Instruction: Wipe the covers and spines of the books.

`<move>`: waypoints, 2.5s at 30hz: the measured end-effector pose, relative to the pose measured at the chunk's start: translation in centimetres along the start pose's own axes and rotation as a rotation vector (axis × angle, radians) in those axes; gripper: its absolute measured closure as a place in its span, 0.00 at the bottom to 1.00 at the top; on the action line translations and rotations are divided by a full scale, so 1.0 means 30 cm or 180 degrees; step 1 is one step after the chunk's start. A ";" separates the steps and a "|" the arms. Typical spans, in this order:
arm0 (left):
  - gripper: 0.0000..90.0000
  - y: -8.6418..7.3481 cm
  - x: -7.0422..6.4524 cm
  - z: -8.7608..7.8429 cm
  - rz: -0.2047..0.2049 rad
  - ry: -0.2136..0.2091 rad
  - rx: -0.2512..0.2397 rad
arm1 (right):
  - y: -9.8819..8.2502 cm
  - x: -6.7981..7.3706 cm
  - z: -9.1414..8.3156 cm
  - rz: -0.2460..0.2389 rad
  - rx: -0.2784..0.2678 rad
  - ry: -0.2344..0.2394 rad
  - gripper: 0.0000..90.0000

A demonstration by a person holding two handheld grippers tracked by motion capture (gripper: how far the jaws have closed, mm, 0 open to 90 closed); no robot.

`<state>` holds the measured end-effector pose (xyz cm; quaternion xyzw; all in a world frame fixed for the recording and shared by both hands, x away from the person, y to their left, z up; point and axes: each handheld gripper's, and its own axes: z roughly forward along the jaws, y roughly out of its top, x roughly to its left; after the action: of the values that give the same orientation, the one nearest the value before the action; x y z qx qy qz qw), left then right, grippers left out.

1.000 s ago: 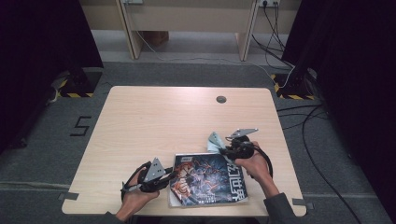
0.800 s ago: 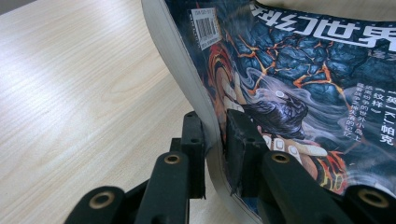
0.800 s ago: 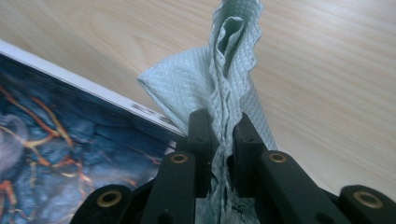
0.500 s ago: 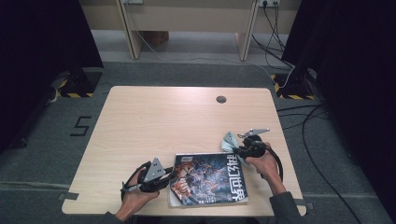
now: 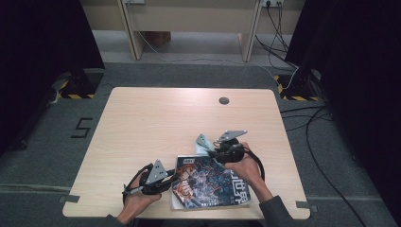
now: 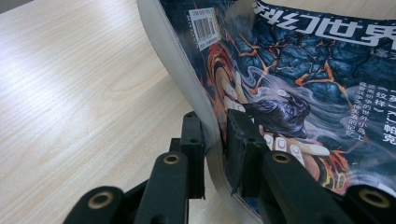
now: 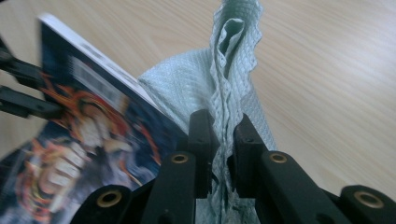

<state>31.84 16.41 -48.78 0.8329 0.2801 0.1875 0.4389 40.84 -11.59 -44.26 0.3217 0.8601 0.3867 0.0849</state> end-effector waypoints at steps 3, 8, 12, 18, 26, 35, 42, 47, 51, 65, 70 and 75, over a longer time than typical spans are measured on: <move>0.85 -0.001 0.000 0.001 -0.0002 0.0003 -0.0003 | 0.033 0.047 0.013 -0.0115 -0.0058 0.0082 0.90; 0.85 -0.001 -0.001 0.001 -0.0003 0.0006 0.0000 | 0.086 0.118 0.034 -0.0260 -0.0132 0.0220 0.90; 0.85 -0.002 0.000 0.002 -0.0006 0.0005 0.0006 | 0.114 0.159 0.047 -0.0319 -0.0171 0.0270 0.90; 0.85 -0.003 -0.001 0.002 -0.0006 0.0014 -0.0001 | 0.134 0.192 0.059 -0.0381 -0.0216 0.0325 0.89; 0.85 0.000 -0.003 0.003 0.0009 0.0001 -0.0004 | 0.085 0.118 0.029 -0.0291 -0.0100 0.0203 0.90; 0.85 0.000 -0.002 0.004 -0.0004 0.0007 -0.0008 | 0.075 0.087 0.028 -0.0236 -0.0048 0.0167 0.90; 0.85 0.001 -0.005 0.002 0.0003 0.0013 -0.0022 | 0.148 0.185 0.055 -0.0437 -0.0128 0.0308 0.90; 0.85 -0.001 -0.004 0.004 -0.0010 0.0011 -0.0018 | 0.180 0.217 0.067 -0.0551 -0.0106 0.0338 0.90; 0.85 0.000 -0.005 0.003 0.0008 0.0016 -0.0026 | 0.168 0.198 0.063 -0.0463 -0.0106 0.0385 0.90; 0.84 -0.001 -0.003 0.003 0.0003 0.0013 0.0002 | 0.039 0.014 0.014 -0.0044 0.0059 0.0173 0.90; 0.84 0.000 -0.005 0.002 0.0010 0.0024 0.0012 | 0.085 0.078 0.033 -0.0205 0.0033 0.0196 0.90; 0.84 -0.002 -0.005 0.003 0.0004 0.0026 -0.0005 | 0.157 0.171 0.062 -0.0432 -0.0056 0.0331 0.90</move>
<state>31.75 16.30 -48.87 0.8320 0.2813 0.1914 0.4382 39.86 -4.96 -41.63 0.2414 0.8797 0.4038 0.0689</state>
